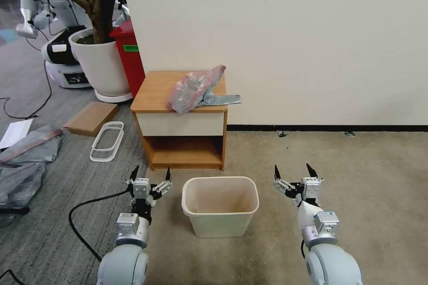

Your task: Pick up the garbage bag from the table and place it over the trash can.

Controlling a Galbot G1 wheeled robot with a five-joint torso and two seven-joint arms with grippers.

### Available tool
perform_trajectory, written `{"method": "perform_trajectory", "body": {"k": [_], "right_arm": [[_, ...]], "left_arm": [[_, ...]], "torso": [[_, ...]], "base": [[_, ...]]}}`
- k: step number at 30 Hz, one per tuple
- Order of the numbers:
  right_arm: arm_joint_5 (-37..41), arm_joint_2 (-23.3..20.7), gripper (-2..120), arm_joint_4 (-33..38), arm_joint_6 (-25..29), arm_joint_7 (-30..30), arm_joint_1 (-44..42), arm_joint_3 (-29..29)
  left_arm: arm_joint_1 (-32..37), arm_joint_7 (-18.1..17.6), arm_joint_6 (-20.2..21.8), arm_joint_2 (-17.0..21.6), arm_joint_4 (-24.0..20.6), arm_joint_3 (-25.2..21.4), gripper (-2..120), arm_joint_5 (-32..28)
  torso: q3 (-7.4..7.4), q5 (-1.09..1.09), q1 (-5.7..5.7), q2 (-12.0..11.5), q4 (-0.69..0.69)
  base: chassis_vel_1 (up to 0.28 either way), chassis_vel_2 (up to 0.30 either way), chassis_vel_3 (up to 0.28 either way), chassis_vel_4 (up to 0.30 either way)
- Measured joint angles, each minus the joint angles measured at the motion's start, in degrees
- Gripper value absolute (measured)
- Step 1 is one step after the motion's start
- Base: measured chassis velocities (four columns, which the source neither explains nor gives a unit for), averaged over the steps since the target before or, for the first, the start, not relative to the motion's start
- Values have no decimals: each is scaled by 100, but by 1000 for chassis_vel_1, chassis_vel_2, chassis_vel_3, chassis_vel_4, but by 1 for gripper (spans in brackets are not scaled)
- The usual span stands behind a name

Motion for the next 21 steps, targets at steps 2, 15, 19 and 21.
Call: {"method": "perform_trajectory", "body": {"k": [2, 15, 19, 21], "right_arm": [[0, 0, 100, 0, 0, 0, 0, 0], [0, 0, 100, 0, 0, 0, 0, 0], [0, 0, 100, 0, 0, 0, 0, 0], [0, 0, 100, 0, 0, 0, 0, 0]], "left_arm": [[0, 0, 0, 0, 0, 0, 100, 0], [0, 0, 0, 0, 0, 0, 100, 0], [0, 0, 0, 0, 0, 0, 100, 0], [0, 0, 0, 0, 0, 0, 100, 0]], "torso": [[0, 0, 0, 0, 0], [0, 0, 0, 0, 0], [0, 0, 0, 0, 0], [0, 0, 0, 0, 0]], "base": [[0, 0, 0, 0], [0, 0, 0, 0], [0, 0, 0, 0], [0, 0, 0, 0]]}}
